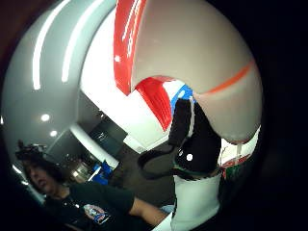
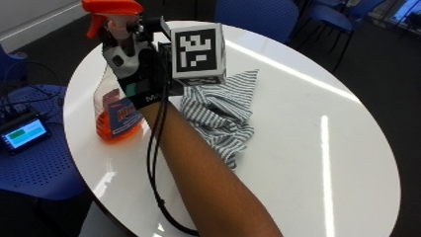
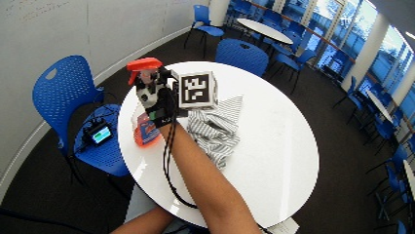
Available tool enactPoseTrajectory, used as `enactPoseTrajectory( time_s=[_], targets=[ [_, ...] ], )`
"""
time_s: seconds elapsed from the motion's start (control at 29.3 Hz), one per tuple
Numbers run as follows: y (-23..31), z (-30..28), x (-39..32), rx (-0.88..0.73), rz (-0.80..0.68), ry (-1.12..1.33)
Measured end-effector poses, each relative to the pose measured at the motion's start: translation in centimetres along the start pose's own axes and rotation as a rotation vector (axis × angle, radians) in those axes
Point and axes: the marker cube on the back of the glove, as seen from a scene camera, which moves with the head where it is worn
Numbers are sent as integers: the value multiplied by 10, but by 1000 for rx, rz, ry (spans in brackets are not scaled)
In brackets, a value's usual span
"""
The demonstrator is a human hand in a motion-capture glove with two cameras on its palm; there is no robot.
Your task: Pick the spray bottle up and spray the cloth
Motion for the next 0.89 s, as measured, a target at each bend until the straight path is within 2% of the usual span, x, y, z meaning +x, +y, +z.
enactPoseTrajectory(
  time_s=[0.55,0.89],
  targets=[
    [-16,-5,-31,108,-111,48],
    [-5,-1,-29,126,-78,40]
  ],
)
